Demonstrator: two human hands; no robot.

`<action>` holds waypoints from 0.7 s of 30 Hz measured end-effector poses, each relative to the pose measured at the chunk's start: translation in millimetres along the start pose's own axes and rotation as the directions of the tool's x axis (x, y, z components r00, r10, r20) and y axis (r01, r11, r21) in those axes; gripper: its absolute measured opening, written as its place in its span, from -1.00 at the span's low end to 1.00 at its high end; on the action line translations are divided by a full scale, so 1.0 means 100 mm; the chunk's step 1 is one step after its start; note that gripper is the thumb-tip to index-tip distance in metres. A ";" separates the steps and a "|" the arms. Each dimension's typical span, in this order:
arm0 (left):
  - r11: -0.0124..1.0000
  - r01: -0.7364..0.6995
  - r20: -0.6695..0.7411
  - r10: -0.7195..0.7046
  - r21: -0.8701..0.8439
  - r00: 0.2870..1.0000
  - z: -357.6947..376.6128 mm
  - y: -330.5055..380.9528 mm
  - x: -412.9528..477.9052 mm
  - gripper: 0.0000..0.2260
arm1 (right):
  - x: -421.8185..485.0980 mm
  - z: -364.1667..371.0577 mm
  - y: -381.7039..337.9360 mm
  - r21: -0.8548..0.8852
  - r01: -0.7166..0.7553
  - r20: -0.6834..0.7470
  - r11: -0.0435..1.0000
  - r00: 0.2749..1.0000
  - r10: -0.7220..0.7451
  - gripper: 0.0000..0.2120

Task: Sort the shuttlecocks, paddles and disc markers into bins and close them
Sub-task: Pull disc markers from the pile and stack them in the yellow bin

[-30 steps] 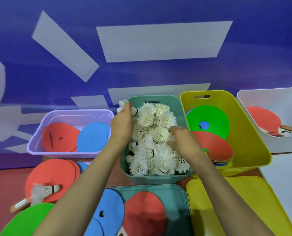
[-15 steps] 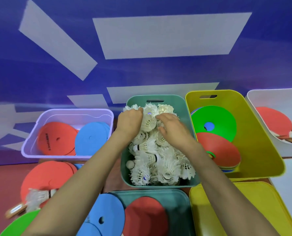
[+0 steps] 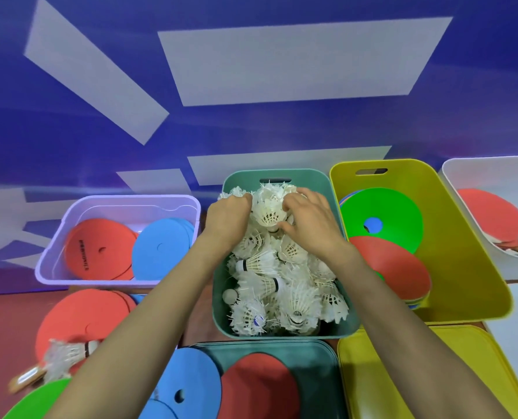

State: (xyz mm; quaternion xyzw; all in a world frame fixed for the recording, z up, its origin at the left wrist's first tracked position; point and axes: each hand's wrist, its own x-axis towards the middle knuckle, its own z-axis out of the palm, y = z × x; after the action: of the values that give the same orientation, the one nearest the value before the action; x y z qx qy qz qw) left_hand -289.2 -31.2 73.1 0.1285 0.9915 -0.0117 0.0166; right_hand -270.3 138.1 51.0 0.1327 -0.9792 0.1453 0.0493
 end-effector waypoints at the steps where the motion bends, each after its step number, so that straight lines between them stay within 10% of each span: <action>1: 1.000 0.003 0.012 -0.003 -0.031 1.000 0.01 0.01 0.01 -0.64 | -0.01 -0.01 0.04 -0.008 -0.013 -0.003 1.000 1.000 0.013 -0.78; 7: 0.984 -0.019 0.230 0.060 -0.176 0.971 0.10 0.01 0.12 -0.65 | -0.03 -0.02 0.08 -0.006 -0.028 -0.008 1.000 1.000 0.028 -0.72; 15: 0.995 -0.054 0.181 0.038 0.083 0.983 0.11 0.04 0.09 -0.70 | -0.02 -0.02 0.06 0.017 -0.045 0.018 0.999 0.999 0.044 -0.72; 21: 0.928 0.101 0.414 0.062 -0.359 0.908 0.25 -0.03 0.14 -0.52 | -0.05 0.01 0.05 0.032 -0.071 0.029 0.997 0.997 0.070 -0.69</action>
State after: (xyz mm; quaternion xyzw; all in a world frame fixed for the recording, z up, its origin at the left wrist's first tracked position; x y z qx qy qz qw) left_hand -302.7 -31.7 47.6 0.1073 0.9499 0.1492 0.2526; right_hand -267.1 143.2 47.8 0.1008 -0.9813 0.1614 0.0284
